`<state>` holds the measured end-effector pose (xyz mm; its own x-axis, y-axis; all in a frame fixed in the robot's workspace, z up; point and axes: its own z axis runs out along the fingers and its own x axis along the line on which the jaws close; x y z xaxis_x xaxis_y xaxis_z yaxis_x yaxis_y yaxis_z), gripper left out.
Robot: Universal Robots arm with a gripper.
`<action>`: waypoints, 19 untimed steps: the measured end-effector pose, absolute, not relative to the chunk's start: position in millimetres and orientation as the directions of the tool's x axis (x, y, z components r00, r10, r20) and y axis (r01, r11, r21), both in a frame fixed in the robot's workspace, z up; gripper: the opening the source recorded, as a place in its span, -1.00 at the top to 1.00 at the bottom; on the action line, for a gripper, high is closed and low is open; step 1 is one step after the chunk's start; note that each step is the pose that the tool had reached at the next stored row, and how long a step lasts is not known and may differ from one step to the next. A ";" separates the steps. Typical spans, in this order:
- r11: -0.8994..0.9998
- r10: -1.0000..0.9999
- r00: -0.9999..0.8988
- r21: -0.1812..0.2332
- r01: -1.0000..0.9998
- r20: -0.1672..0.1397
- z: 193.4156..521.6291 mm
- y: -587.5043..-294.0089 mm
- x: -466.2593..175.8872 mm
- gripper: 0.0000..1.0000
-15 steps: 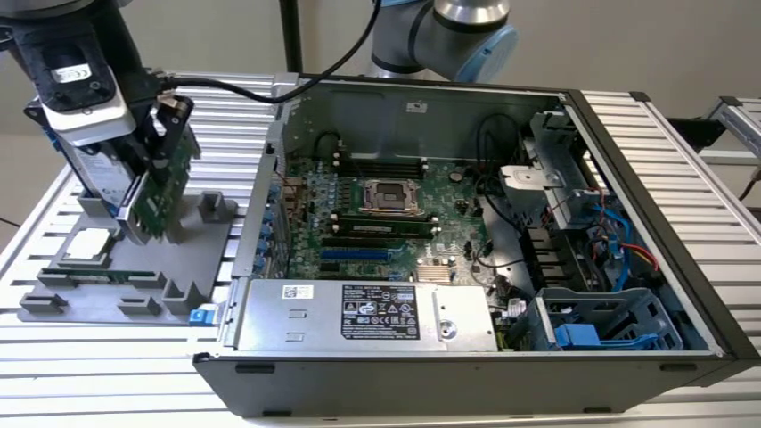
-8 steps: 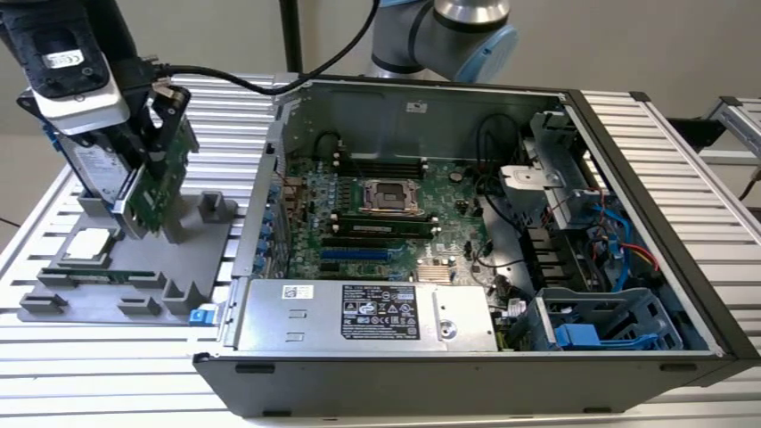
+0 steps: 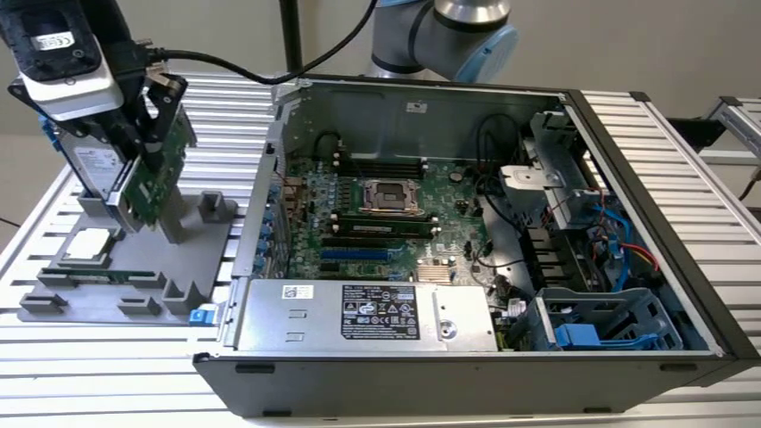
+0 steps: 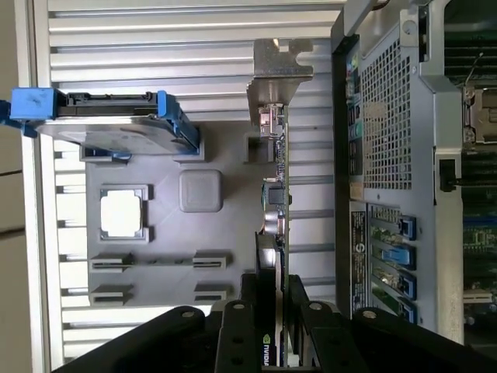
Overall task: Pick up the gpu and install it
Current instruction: 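Pick up the gpu and move the gpu toward the slot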
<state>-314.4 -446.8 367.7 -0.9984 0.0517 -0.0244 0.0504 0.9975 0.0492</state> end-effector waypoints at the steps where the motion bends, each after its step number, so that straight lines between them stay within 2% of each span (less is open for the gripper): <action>1: 0.998 0.052 -0.998 0.049 0.050 -0.024 369.2 -446.8 -314.4 1.00; 19: 0.998 0.052 -0.998 0.049 0.050 -0.024 395.2 -446.8 -314.4 1.00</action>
